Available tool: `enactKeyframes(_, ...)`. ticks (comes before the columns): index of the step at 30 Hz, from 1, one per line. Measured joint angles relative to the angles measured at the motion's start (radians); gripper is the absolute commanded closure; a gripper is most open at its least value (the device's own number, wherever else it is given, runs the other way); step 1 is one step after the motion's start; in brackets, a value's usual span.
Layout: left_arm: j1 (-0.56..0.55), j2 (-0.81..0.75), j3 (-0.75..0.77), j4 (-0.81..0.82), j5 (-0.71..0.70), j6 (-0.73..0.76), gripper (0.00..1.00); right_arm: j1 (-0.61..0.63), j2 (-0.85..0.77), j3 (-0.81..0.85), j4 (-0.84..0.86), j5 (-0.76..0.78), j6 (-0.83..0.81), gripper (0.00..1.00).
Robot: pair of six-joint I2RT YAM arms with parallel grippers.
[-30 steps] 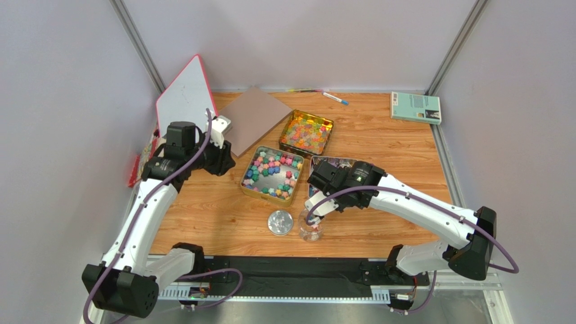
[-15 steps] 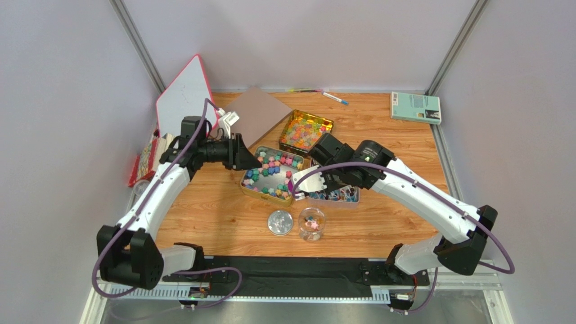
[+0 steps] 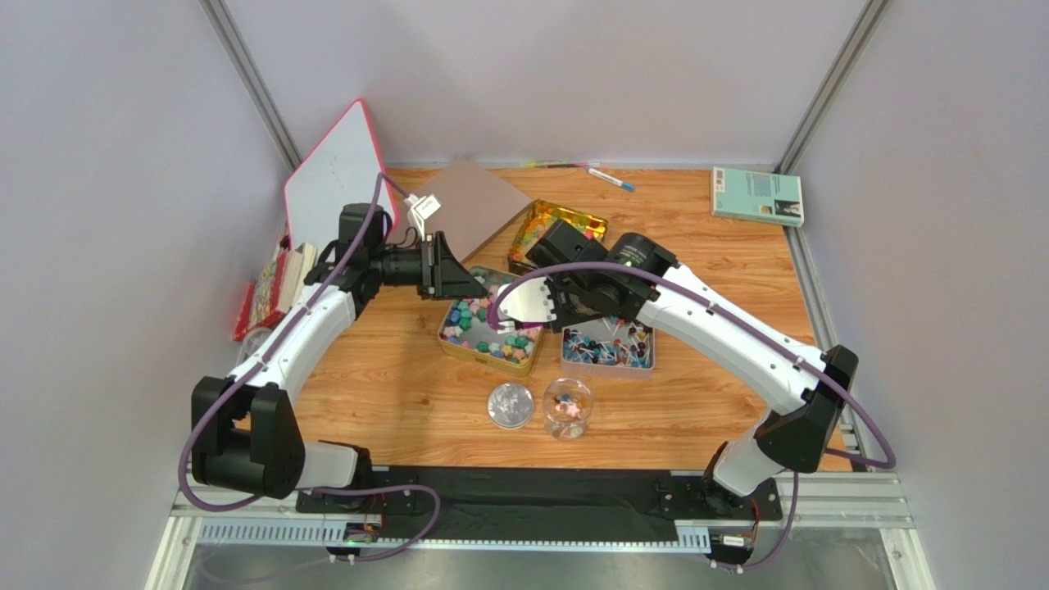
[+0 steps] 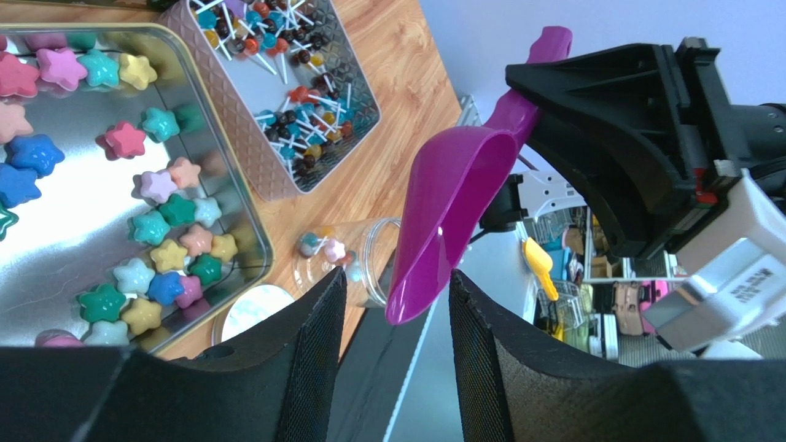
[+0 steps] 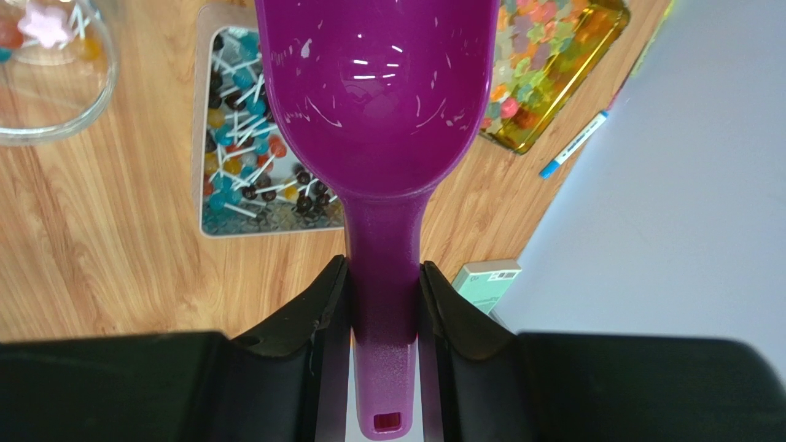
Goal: Pack the candies
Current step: Adjust the spatula.
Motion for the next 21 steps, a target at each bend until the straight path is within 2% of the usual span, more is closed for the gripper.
enactKeyframes(12,0.0,0.001,0.0,-0.021,-0.015,0.016,0.51,-0.004,0.036,0.094,0.054,-0.052,0.023,1.0)
enactKeyframes(21,0.0,0.044,0.0,-0.024,-0.04,0.032,0.51,-0.004,-0.034,0.131,0.113,-0.193,0.081,1.0)
